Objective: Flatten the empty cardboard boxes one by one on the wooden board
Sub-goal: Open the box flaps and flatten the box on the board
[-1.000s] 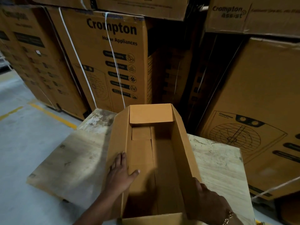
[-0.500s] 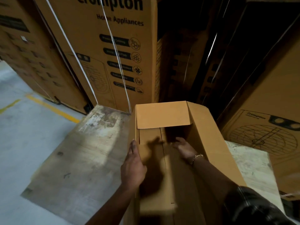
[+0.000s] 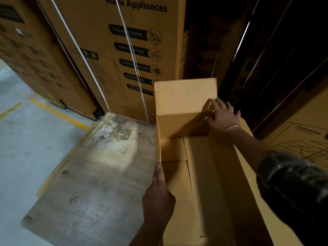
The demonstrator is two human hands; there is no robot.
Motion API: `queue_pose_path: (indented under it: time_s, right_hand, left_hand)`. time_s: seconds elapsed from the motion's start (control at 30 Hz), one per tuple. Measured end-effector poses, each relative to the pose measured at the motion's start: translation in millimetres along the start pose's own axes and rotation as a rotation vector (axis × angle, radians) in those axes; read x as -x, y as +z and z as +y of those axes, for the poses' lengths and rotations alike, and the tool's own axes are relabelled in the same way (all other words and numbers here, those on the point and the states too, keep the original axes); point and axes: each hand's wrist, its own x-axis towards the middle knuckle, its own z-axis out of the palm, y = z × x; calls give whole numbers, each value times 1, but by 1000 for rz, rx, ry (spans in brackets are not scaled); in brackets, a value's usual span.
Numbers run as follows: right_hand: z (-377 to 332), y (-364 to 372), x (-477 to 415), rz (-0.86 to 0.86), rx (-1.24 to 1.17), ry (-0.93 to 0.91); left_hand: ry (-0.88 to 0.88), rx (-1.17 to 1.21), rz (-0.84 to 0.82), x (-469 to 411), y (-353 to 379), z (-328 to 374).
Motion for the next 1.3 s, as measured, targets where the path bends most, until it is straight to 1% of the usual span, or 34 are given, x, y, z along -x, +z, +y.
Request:
queue_pose_path:
  time_s: [0.07,0.1,0.23,0.37,0.47,0.63,0.8,0.87,0.97,1.07,1.17,1.3]
  right_hand:
    - [9,7,-17,-127,-98,15]
    - [11,13,-20,-136,-112,7]
    - [8,26,-14,-38,-106,34]
    - [6,28,-7,-107,-131,110]
    - [12,29,21,-151,-171,163]
    - [30,31,103,-186,-260,202]
    - [49,35,228,-225,-194,192]
    - [60,36,276,-264,-212,183]
    - [82,38,335,-354,-270,135]
    - [97,32,381,-427,-325,113]
    - [99,31,418,-442,-382,142]
    - [90,35,456,-398,-556,292]
  left_hand:
    - [-10,8,-2,0,2,0]
    - [-15,9,-7,-2,2,0]
    - [-50,26,-40,-8,5,6]
    - [-35,7,-50,-7,7,11]
    - [-5,-28,-31,-5,6,10]
    - [-3,-111,-53,-6,5,13]
    - [-1,-134,-11,-3,0,12]
    - [3,-119,11,0,-10,5]
    - [-64,-88,-14,14,-24,0]
    - [-94,-71,-88,49,-22,-3]
    - [-129,22,-102,111,-3,-17]
    - [-267,112,-123,187,20,-53]
